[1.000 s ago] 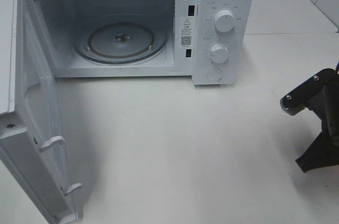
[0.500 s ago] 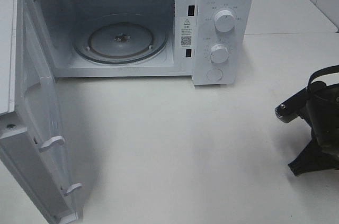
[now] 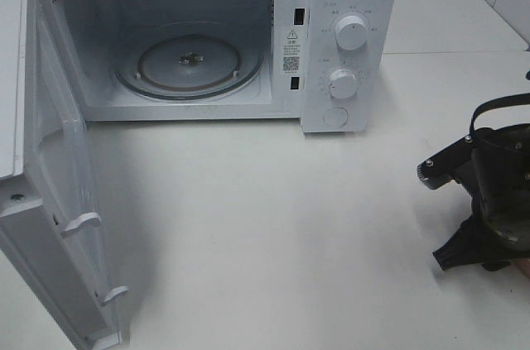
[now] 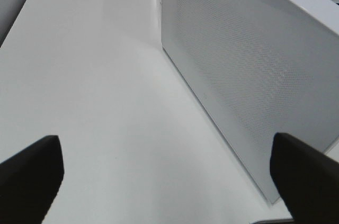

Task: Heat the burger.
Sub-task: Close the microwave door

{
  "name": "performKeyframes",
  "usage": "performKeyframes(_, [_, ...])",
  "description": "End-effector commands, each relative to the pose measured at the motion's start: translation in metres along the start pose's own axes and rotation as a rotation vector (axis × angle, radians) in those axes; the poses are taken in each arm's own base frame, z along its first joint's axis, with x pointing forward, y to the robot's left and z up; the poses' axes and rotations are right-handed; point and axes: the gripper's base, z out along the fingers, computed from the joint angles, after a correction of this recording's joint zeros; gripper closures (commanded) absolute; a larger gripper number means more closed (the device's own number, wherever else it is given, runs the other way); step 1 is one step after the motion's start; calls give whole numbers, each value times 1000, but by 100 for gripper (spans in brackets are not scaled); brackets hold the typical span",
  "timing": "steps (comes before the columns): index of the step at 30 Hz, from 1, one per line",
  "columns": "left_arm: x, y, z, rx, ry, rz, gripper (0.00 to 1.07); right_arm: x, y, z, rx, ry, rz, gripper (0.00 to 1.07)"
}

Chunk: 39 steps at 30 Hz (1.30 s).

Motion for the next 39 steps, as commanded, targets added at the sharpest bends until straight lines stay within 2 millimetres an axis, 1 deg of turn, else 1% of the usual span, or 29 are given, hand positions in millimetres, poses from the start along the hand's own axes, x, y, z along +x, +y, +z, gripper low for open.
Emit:
performKeyframes(1, [0, 0, -1, -4, -17, -2, 9, -4, -4, -7, -11, 0, 3, 52])
performKeyframes(2, [0, 0, -1, -4, -17, -2, 9, -6, -7, -14, -31, -3, 4, 50])
performKeyframes(4, [0, 0, -1, -4, -17, -2, 9, -7, -8, -17, -40, -6, 5, 50])
performKeyframes(5, [0, 0, -1, -4, -17, -2, 9, -9, -12, -24, -63, -16, 11, 50])
performKeyframes(6, [0, 0, -1, -4, -17, -2, 9, -9, -12, -24, -63, -16, 11, 50])
performKeyframes(8, [0, 0, -1, -4, -17, -2, 9, -10, -18, -36, -94, -44, 15, 50])
performKeyframes(9, [0, 0, -1, -4, -17, -2, 9, -10, -18, -36, -94, -44, 15, 50])
performKeyframes(10, [0, 0, -1, -4, -17, -2, 9, -11, -23, -45, -112, -69, 23, 48])
performKeyframes(11, [0, 0, -1, -4, -17, -2, 9, -11, -23, -45, -112, -69, 23, 48])
performKeyframes(12, [0, 0, -1, -4, -17, -2, 9, -10, -28, -53, -129, -93, 33, 44])
performKeyframes(14, [0, 0, -1, -4, -17, -2, 9, -9, -30, -56, -140, -99, 40, 42])
performKeyframes(15, [0, 0, -1, -4, -17, -2, 9, -7, -35, -66, -169, -121, 48, 38])
performKeyframes(16, [0, 0, -1, -4, -17, -2, 9, -7, -35, -66, -169, -121, 48, 38])
performKeyframes(17, [0, 0, -1, -4, -17, -2, 9, -4, -40, -75, -198, -144, 48, 35])
performKeyframes(19, [0, 0, -1, -4, -17, -2, 9, -2, -42, -79, -214, -151, 51, 34])
performKeyframes(21, [0, 0, -1, -4, -17, -2, 9, 6, -48, -96, -300, -182, 51, 32])
performKeyframes(24, [0, 0, -1, -4, -17, -2, 9, 8, -49, -100, -324, -192, 50, 32])
performKeyframes(26, [0, 0, -1, -4, -17, -2, 9, 14, -52, -112, -388, -223, 53, 32])
performKeyframes(27, [0, 0, -1, -4, -17, -2, 9, 14, -52, -112, -388, -223, 53, 32])
performKeyframes(29, [0, 0, -1, -4, -17, -2, 9, 22, -59, -124, -437, -259, 51, 32])
performKeyframes(32, [0, 0, -1, -4, -17, -2, 9, 24, -60, -127, -442, -265, 48, 32])
performKeyframes(34, [0, 0, -1, -4, -17, -2, 9, 34, -67, -135, -459, -275, 56, 32])
performKeyframes(35, [0, 0, -1, -4, -17, -2, 9, 34, -67, -135, -459, -275, 56, 32])
performKeyframes(37, [0, 0, -1, -4, -17, -2, 9, 46, -74, -143, -469, -275, 67, 32])
performKeyframes(38, [0, 0, -1, -4, -17, -2, 9, 46, -74, -143, -469, -275, 67, 32])
performKeyframes(39, [0, 0, -1, -4, -17, -2, 9, 54, -80, -147, -463, -272, 72, 32])
